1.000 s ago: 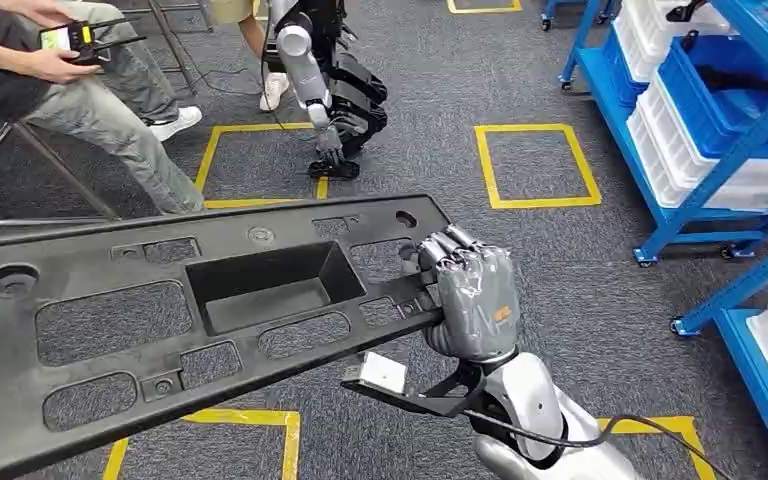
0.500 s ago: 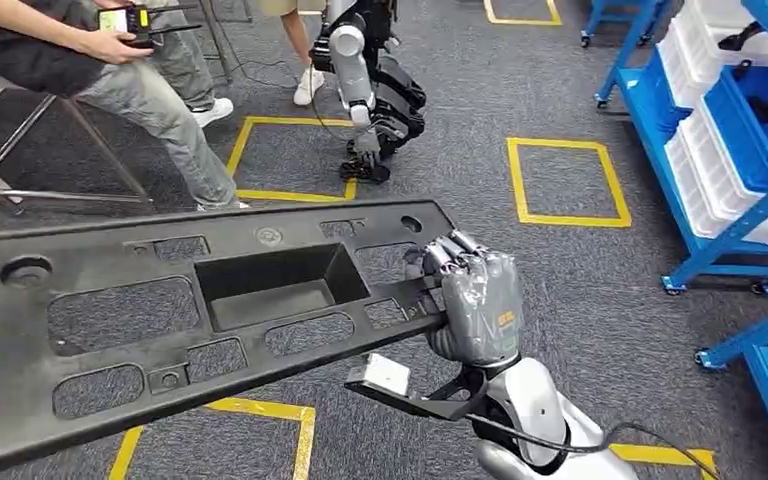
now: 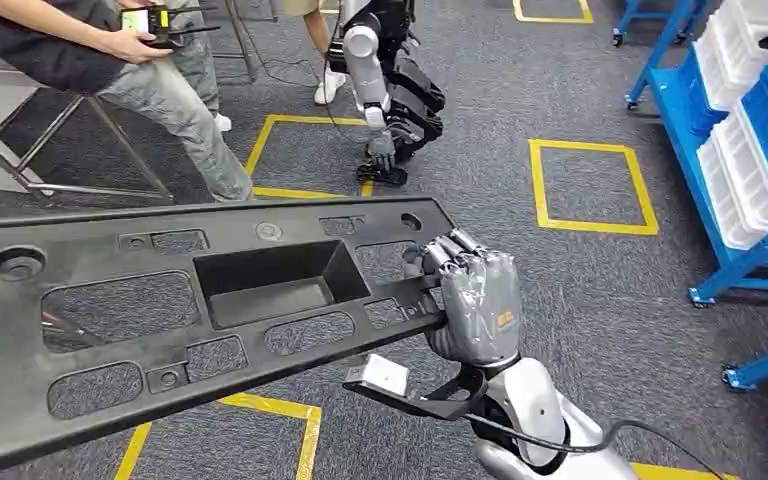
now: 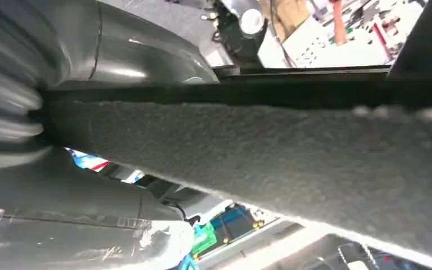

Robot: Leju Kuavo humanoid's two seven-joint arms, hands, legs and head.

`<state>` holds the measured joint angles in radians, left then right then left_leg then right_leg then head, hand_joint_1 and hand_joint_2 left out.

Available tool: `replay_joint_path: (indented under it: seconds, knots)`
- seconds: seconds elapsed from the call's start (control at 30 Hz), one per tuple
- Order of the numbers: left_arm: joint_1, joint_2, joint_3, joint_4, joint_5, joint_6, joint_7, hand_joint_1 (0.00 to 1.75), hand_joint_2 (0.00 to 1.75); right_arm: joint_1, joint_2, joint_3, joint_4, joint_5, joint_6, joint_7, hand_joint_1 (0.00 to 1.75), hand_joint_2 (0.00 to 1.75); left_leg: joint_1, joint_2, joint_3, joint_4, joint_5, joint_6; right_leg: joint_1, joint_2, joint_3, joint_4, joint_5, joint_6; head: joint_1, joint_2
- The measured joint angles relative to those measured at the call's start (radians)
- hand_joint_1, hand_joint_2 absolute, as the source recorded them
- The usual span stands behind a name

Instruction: Take the parts from the cabinet and place them on the table.

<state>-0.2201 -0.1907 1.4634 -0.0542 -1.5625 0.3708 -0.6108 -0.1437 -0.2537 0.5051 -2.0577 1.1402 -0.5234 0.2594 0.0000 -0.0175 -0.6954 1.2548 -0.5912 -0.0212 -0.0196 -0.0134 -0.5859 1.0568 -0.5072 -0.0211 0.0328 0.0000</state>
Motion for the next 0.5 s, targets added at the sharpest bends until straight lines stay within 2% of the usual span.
replay_joint_path:
  seconds: [0.03,0.07,0.1,0.13,0.17,0.2,0.27,0.3,0.33,0.37,0.4,0.43,0.47,0.5]
  knots:
    - [0.001,0.000,0.000,0.000,0.003,0.000,0.000,0.00,1.75,0.000,0.000,0.000,0.000,0.000,0.001,0.000,1.75,1.75,0.003,0.003,-0.034,0.064,-0.017,-0.003,0.001,-0.008,0.001,0.000,-0.002,-0.001,0.000,0.000]
    - [0.003,0.000,0.000,0.000,0.004,0.000,0.000,0.00,1.75,0.000,0.000,0.000,0.000,0.000,0.003,0.000,1.75,1.75,0.004,0.004,-0.044,0.081,-0.017,-0.003,0.002,-0.013,0.001,0.000,-0.003,-0.001,-0.001,0.000]
    - [0.006,0.000,0.000,0.000,0.015,0.000,-0.001,0.00,1.75,0.000,0.002,0.000,0.000,0.000,0.008,0.000,1.75,1.75,0.005,0.018,0.043,-0.107,0.099,0.007,0.002,-0.032,0.013,0.000,-0.011,0.004,-0.001,0.000]
    - [0.005,0.000,0.000,0.000,0.016,0.000,-0.001,0.00,1.75,-0.001,0.002,0.000,0.000,0.000,0.011,0.000,1.75,1.75,0.004,0.036,0.080,-0.189,0.125,0.011,0.002,-0.038,0.019,0.000,-0.014,0.007,0.000,0.000]
    - [0.005,0.000,0.000,0.000,0.016,0.000,-0.002,0.00,1.75,-0.003,0.002,0.000,0.000,0.000,0.013,0.000,1.75,1.75,-0.006,0.052,0.085,-0.202,0.111,0.015,0.007,-0.042,0.019,0.000,-0.017,0.012,0.001,0.000]
    - [0.005,0.000,0.000,0.000,0.018,0.000,-0.003,0.00,1.75,-0.004,0.002,0.000,0.000,0.000,0.015,0.000,1.75,1.75,-0.009,0.041,0.084,-0.208,0.115,0.021,0.005,-0.043,0.018,-0.002,-0.018,0.016,0.000,0.000]
    - [0.010,0.000,0.000,0.000,0.022,0.000,-0.003,0.00,1.75,-0.003,0.003,0.000,0.000,-0.001,0.015,-0.001,1.75,1.75,-0.015,0.033,0.081,-0.209,0.115,0.027,0.001,-0.052,0.023,-0.009,-0.017,0.026,0.001,0.000]
    - [0.010,0.000,0.000,0.000,0.023,0.000,-0.003,0.00,1.75,-0.004,0.003,0.000,0.000,-0.002,0.016,-0.001,1.75,1.75,-0.014,0.027,0.086,-0.221,0.120,0.036,0.004,-0.057,0.029,-0.012,-0.018,0.034,0.000,0.000]
    - [0.011,0.000,0.000,0.000,0.024,0.000,-0.003,0.00,1.75,-0.004,0.002,0.000,0.000,-0.002,0.017,-0.002,1.75,1.75,-0.006,0.023,0.098,-0.236,0.127,0.042,-0.004,-0.041,0.031,0.000,-0.030,0.037,0.001,0.000]
    - [0.011,0.000,0.000,0.000,0.025,0.000,-0.004,0.00,1.75,-0.005,0.002,0.000,0.000,-0.003,0.017,-0.003,1.75,1.75,-0.006,0.019,0.102,-0.241,0.128,0.050,-0.002,-0.018,0.016,0.035,-0.056,0.035,0.001,0.000]
    - [0.010,0.000,0.000,0.000,0.025,0.001,-0.004,0.00,1.75,-0.007,0.002,0.000,0.000,-0.003,0.018,-0.005,1.75,1.75,-0.006,0.016,0.102,-0.241,0.129,0.056,-0.002,-0.001,-0.021,0.109,-0.097,0.033,0.003,0.000]
    - [0.010,0.000,0.000,0.000,0.025,0.001,-0.004,0.00,1.75,-0.006,0.003,0.000,0.000,-0.006,0.018,-0.005,1.75,1.75,-0.007,0.010,0.102,-0.241,0.128,0.058,-0.002,0.006,-0.063,0.191,-0.133,0.035,0.006,0.000]
    - [0.011,0.000,0.000,0.000,0.025,0.001,-0.004,0.00,1.75,-0.004,0.003,0.000,0.000,-0.006,0.018,-0.005,1.75,1.75,-0.009,0.004,0.102,-0.240,0.127,0.059,-0.002,0.009,-0.099,0.258,-0.153,0.036,0.007,0.000]
    - [0.012,0.000,0.000,0.000,0.026,0.002,-0.004,0.00,1.75,-0.004,0.003,0.000,0.000,-0.007,0.018,-0.006,1.75,1.75,-0.009,-0.003,0.102,-0.239,0.127,0.059,-0.002,0.009,-0.121,0.292,-0.151,0.038,0.007,0.000]
